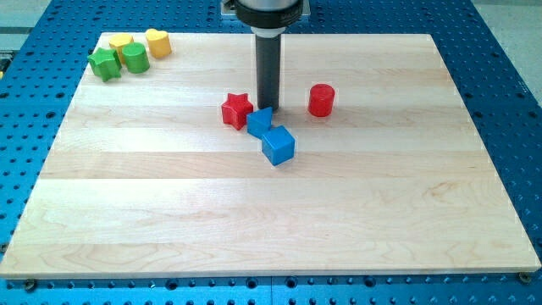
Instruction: Move the red circle into the blue triangle
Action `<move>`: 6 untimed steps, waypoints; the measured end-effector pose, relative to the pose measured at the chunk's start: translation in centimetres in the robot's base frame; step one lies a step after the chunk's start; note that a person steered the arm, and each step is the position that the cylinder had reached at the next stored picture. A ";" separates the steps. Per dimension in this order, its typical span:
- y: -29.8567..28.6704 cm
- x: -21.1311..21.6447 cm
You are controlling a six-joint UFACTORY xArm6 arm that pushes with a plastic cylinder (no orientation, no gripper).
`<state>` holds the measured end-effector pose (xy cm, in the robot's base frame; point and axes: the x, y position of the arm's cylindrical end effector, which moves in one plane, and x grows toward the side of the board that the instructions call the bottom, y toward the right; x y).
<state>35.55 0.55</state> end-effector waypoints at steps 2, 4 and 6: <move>14.2 -3.2; 4.9 4.0; 8.5 12.7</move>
